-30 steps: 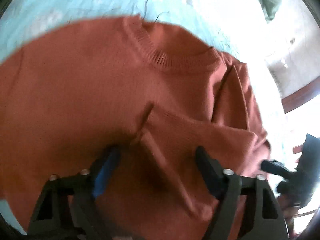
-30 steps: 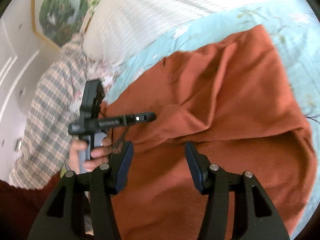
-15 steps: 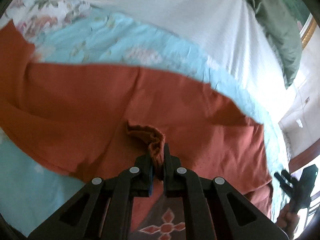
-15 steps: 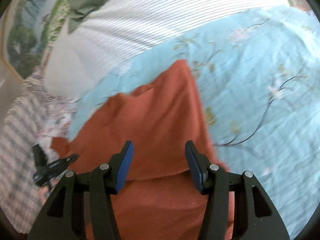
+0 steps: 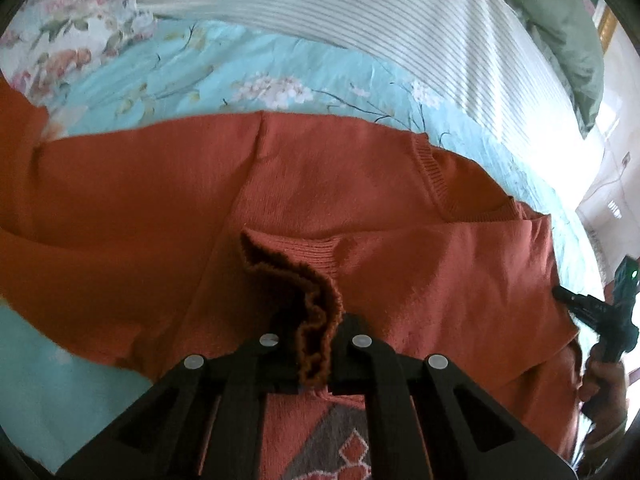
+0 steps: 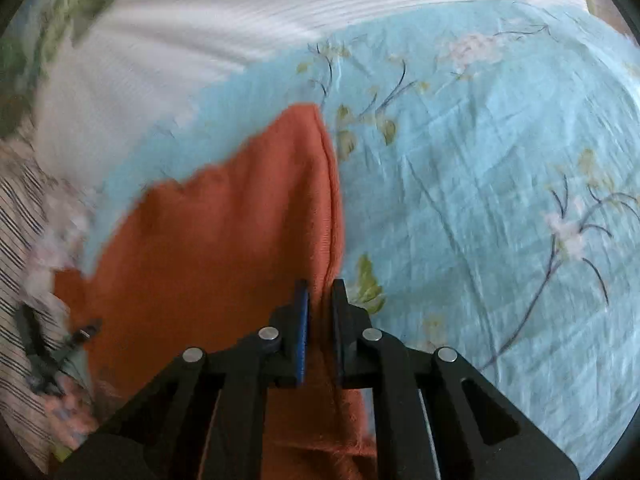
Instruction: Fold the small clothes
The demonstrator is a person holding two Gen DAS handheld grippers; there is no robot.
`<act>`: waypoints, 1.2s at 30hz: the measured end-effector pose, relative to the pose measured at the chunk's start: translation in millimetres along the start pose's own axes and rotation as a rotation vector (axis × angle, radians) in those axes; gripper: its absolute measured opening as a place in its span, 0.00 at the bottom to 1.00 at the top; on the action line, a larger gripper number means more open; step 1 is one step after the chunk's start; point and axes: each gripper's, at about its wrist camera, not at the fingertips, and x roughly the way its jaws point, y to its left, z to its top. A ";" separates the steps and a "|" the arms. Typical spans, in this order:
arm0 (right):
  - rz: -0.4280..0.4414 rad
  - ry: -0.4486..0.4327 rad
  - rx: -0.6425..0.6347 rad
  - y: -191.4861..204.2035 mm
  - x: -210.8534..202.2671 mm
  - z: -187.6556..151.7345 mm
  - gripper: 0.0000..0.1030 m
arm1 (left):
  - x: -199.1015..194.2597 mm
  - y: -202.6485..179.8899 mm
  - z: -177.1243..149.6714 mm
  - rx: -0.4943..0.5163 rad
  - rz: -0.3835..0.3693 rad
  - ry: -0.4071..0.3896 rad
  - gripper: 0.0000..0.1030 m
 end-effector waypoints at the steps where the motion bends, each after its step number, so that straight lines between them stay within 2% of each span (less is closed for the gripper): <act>1: 0.002 -0.036 -0.002 0.1 -12.8 -0.4 0.11 | -6.5 -3.5 -1.2 0.008 -0.006 -0.012 0.05; 3: -0.008 -0.073 0.007 -1.1 -26.8 -2.5 0.11 | -20.7 -12.0 -3.9 0.031 -0.032 -0.044 0.04; 5: -0.026 -0.064 0.018 -7.2 -27.3 -4.9 0.11 | -25.1 -23.5 -6.9 0.067 -0.030 -0.058 0.04; 7: -0.055 -0.038 0.032 -10.5 -17.3 -7.6 0.12 | -19.0 -31.3 -9.0 0.106 0.001 -0.050 0.04; 9: -0.113 -0.025 0.033 -7.1 -14.2 -11.0 0.16 | -9.4 -27.4 -9.5 0.099 0.019 -0.025 0.04; 11: -0.142 -0.078 0.001 7.1 -26.7 -16.9 0.17 | -6.2 -20.5 -8.8 0.082 0.011 -0.011 0.05; 12: -0.138 -0.091 -0.019 13.9 -30.6 -19.6 0.20 | -5.8 -17.9 -8.4 0.079 0.011 -0.011 0.05; 14: -0.106 -0.106 -0.088 35.4 -38.0 -32.0 0.50 | -4.9 -14.7 -7.9 0.086 0.014 -0.012 0.05; 15: -0.091 -0.090 -0.126 43.5 -35.6 -37.6 0.53 | -4.1 -14.4 -8.2 0.086 0.016 -0.011 0.05; 17: -0.103 -0.038 -0.160 47.4 -25.4 -49.0 0.54 | -3.1 -10.7 -9.8 0.078 0.017 -0.005 0.06; 18: -0.160 -0.017 -0.157 41.4 -20.2 -53.7 0.54 | -3.4 -9.5 -10.5 0.073 0.019 -0.005 0.07; 23: -0.241 -0.095 -0.036 15.4 -49.8 -54.9 0.53 | -16.1 12.1 -18.2 0.017 0.031 0.002 0.13; 28: -0.179 -0.182 -0.001 11.6 -91.0 -60.7 0.54 | -45.9 47.2 -18.9 -0.069 0.069 -0.039 0.13; 29: -0.163 -0.190 -0.004 15.1 -96.4 -63.5 0.54 | -52.1 55.8 -18.1 -0.089 0.085 -0.048 0.17; 31: -0.125 -0.189 -0.008 22.0 -100.9 -67.1 0.54 | -66.3 79.3 -16.2 -0.143 0.131 -0.072 0.31; 33: -0.095 -0.177 -0.012 32.1 -99.1 -71.1 0.54 | -79.8 109.4 -12.3 -0.208 0.191 -0.102 0.50; 36: -0.048 -0.139 -0.023 48.0 -94.2 -84.6 0.54 | -94.5 157.3 -4.0 -0.317 0.265 -0.133 0.63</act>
